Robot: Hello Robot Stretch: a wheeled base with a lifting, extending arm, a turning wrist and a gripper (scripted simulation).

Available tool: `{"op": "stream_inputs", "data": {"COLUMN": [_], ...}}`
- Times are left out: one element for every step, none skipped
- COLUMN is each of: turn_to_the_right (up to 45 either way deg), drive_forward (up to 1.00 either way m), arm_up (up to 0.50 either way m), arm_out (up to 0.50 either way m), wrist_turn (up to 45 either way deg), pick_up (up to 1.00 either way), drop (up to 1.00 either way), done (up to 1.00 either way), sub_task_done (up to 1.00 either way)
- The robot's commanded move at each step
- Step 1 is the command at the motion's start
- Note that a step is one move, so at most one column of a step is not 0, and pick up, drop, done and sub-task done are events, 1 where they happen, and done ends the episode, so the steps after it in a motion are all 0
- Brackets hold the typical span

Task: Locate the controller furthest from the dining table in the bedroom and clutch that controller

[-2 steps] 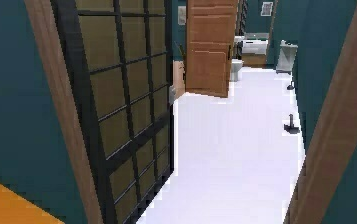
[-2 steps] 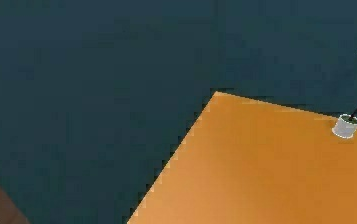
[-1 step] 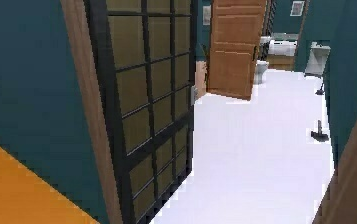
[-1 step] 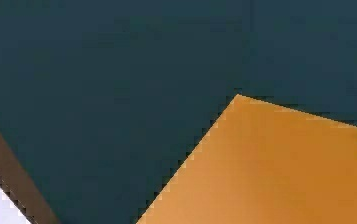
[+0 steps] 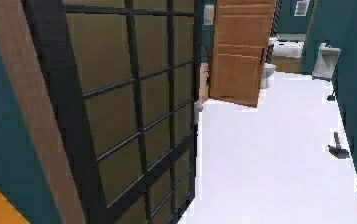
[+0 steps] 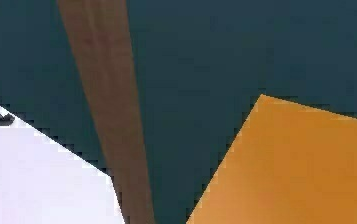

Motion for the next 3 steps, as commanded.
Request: {"op": "stream_inputs", "data": {"turn_to_the_right": [30.0, 0.0, 0.0], "drive_forward": [0.00, 1.00, 1.00], "arm_up": [0.00, 0.00, 0.00], "arm_out": [0.00, 0.00, 0.00], "wrist_turn": [0.0, 0.0, 0.0], "pick_up": [0.00, 0.00, 0.00], "drop": [0.00, 0.00, 0.00], "done": [0.00, 0.00, 0.00], "sub_task_done": [0.00, 0.00, 0.00]}}
